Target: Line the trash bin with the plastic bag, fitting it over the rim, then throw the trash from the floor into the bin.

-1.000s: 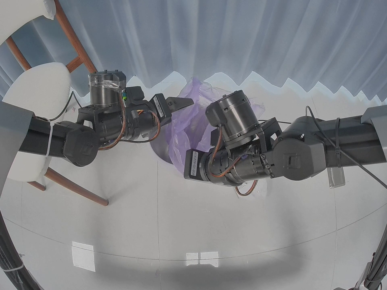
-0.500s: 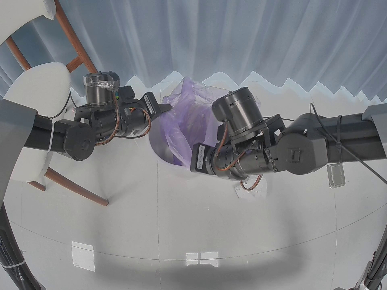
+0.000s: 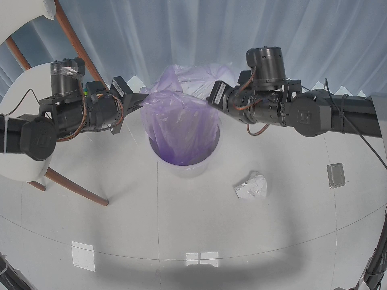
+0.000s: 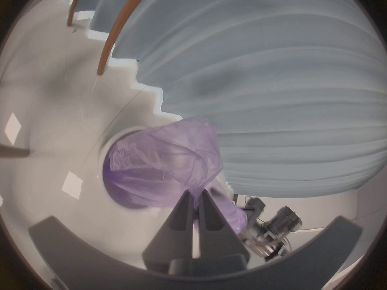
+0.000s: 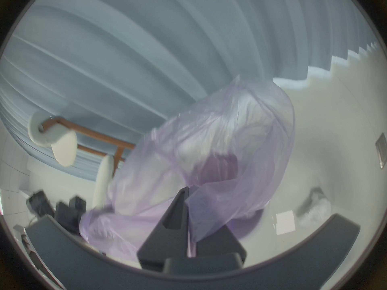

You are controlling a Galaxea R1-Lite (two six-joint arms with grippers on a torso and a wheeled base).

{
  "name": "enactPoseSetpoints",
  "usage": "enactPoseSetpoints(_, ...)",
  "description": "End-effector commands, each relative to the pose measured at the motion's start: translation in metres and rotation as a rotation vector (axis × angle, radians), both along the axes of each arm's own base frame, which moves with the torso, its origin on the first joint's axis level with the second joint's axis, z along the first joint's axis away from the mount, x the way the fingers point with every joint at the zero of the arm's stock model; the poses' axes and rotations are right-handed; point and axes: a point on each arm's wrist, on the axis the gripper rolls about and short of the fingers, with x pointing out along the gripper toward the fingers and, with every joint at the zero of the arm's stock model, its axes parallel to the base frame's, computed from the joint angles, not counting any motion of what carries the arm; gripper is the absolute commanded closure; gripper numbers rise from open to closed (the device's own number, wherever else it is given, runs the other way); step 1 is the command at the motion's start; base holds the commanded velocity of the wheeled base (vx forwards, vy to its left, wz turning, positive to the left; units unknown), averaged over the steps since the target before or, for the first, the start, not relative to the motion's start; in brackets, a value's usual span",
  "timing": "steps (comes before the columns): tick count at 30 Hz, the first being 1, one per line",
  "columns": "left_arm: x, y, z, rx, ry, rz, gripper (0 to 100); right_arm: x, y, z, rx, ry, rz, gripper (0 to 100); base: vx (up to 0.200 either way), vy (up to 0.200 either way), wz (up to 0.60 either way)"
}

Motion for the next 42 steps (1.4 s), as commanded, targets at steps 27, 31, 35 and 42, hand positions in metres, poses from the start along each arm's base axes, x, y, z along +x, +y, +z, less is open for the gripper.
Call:
enactPoseSetpoints(27,-0.040,-0.026,-0.070,-0.036,0.029,0.073,100,0.038,-0.005,-0.022,0.128,-0.232,-0.023,100,0.000,0.000,0.00)
enactPoseSetpoints(31,-0.041,-0.029,-0.065,-0.045,0.013,0.068,100,0.036,-0.010,-0.012,0.159,-0.238,-0.039,0,0.000,0.000,0.00)
enactPoseSetpoints(35,-0.042,-0.031,-0.062,-0.061,0.001,0.067,100,0.019,-0.018,0.002,0.194,-0.143,-0.063,0,0.000,0.000,0.00)
enactPoseSetpoints(42,-0.040,-0.032,-0.053,-0.109,-0.055,0.100,100,-0.005,-0.029,-0.004,0.127,0.112,-0.100,0,0.000,0.000,0.00)
